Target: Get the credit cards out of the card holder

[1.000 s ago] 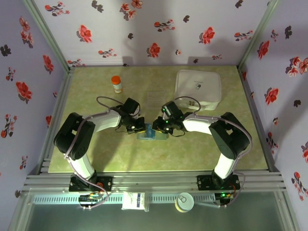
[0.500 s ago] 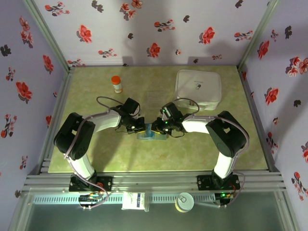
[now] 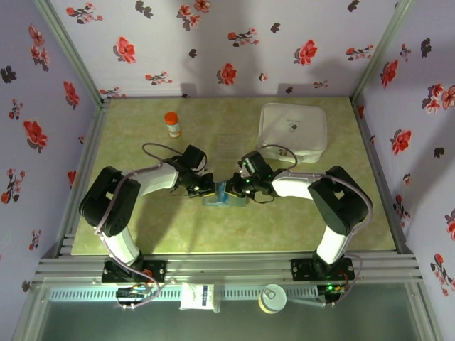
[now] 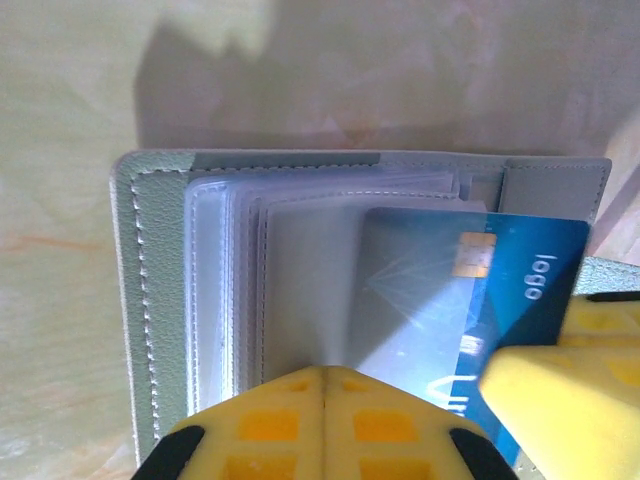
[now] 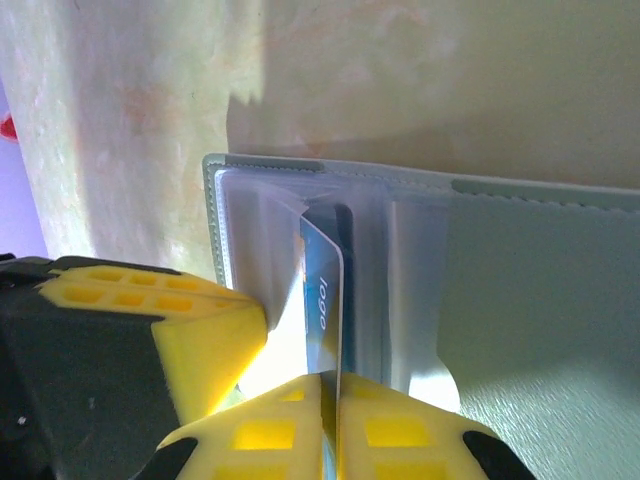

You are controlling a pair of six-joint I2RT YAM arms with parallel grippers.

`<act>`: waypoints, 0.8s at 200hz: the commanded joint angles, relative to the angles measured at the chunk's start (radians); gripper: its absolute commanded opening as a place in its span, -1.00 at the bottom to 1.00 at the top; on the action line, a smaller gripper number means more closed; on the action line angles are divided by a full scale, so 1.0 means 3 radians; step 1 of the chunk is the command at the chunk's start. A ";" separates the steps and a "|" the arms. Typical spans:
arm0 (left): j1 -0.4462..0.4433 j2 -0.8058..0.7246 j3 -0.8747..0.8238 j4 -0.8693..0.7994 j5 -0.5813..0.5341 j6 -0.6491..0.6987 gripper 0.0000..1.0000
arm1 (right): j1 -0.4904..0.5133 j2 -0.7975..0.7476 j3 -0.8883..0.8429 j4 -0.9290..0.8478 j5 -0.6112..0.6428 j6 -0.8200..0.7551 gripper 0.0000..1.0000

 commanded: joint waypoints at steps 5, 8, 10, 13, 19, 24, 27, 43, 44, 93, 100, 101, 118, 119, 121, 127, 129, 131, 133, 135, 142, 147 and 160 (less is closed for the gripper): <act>-0.0004 -0.0044 -0.0090 -0.0089 -0.0074 -0.0025 -0.95 | -0.0038 -0.0184 -0.0104 -0.0307 0.0170 -0.0109 -0.81; -0.0006 -0.0049 -0.0088 -0.0084 -0.0072 -0.0025 -0.94 | -0.0038 -0.0200 -0.0106 -0.0323 0.0181 -0.0114 -0.81; -0.0007 -0.0049 -0.0087 -0.0085 -0.0074 -0.0027 -0.94 | -0.0038 -0.0213 -0.0106 -0.0332 0.0185 -0.0116 -0.82; -0.0006 -0.0054 -0.0091 -0.0078 -0.0071 -0.0025 -0.94 | -0.0038 -0.0223 -0.0107 -0.0342 0.0191 -0.0119 -0.82; -0.0006 -0.0061 -0.0092 -0.0072 -0.0071 -0.0032 -0.94 | -0.0038 -0.0248 -0.0113 -0.0357 0.0197 -0.0124 -0.84; -0.0006 -0.0067 -0.0092 -0.0065 -0.0067 -0.0037 -0.94 | -0.0038 -0.0263 -0.0110 -0.0372 0.0201 -0.0131 -0.84; -0.0006 -0.0072 -0.0092 -0.0060 -0.0068 -0.0041 -0.94 | -0.0037 -0.0265 -0.0107 -0.0381 0.0204 -0.0136 -0.85; -0.0006 -0.0079 -0.0077 -0.0058 -0.0052 -0.0049 -0.93 | -0.0038 -0.0314 -0.0060 -0.0493 0.0237 -0.0192 -0.88; -0.0006 -0.0079 -0.0075 -0.0059 -0.0054 -0.0048 -0.93 | -0.0038 -0.0318 -0.0057 -0.0499 0.0239 -0.0195 -0.89; -0.0001 -0.0209 -0.0073 0.0014 -0.0040 -0.0082 -0.88 | -0.0044 -0.0533 0.0256 -0.1203 0.0522 -0.0896 -0.95; 0.0003 -0.0222 -0.0067 0.0012 -0.0040 -0.0083 -0.86 | -0.0044 -0.0539 0.0335 -0.1342 0.0582 -0.1092 -0.97; 0.0004 -0.0225 -0.0067 0.0012 -0.0040 -0.0083 -0.86 | -0.0041 -0.0540 0.0348 -0.1361 0.0588 -0.1113 -0.97; 0.0010 -0.0262 -0.0067 0.0010 -0.0050 -0.0092 -0.83 | -0.0044 -0.0587 0.0491 -0.1621 0.0751 -0.1658 -1.00; 0.0012 -0.0266 -0.0067 0.0008 -0.0052 -0.0093 -0.82 | -0.0044 -0.0590 0.0500 -0.1628 0.0757 -0.1695 -1.00; 0.0014 -0.0271 -0.0069 0.0007 -0.0055 -0.0093 -0.82 | -0.0044 -0.0593 0.0520 -0.1658 0.0778 -0.1774 -1.00; 0.0018 -0.0289 -0.0076 0.0007 -0.0064 -0.0091 -0.80 | -0.0044 -0.0610 0.0576 -0.1743 0.0836 -0.1995 -1.00; 0.0020 -0.0301 -0.0081 0.0011 -0.0069 -0.0091 -0.79 | -0.0044 -0.0615 0.0592 -0.1773 0.0861 -0.2065 -1.00; 0.0017 -0.0306 -0.0084 0.0012 -0.0078 -0.0091 -0.78 | -0.0044 -0.0621 0.0612 -0.1801 0.0884 -0.2136 -1.00; 0.0021 -0.0316 -0.0083 0.0012 -0.0087 -0.0092 -0.78 | -0.0044 -0.0624 0.0627 -0.1828 0.0913 -0.2204 -1.00; 0.0026 -0.0322 -0.0089 0.0012 -0.0089 -0.0091 -0.77 | -0.0044 -0.0626 0.0651 -0.1853 0.0939 -0.2275 -1.00; 0.0031 -0.0347 -0.0107 0.0015 -0.0108 -0.0097 -0.75 | -0.0044 -0.0628 0.0718 -0.1948 0.1039 -0.2528 -1.00; 0.0044 -0.0366 -0.0118 0.0015 -0.0116 -0.0101 -0.74 | -0.0044 -0.0620 0.0783 -0.2014 0.1106 -0.2703 -1.00; 0.0073 -0.0427 -0.0157 0.0017 -0.0139 -0.0112 -0.72 | -0.0047 -0.0567 0.0963 -0.2169 0.1295 -0.3112 -1.00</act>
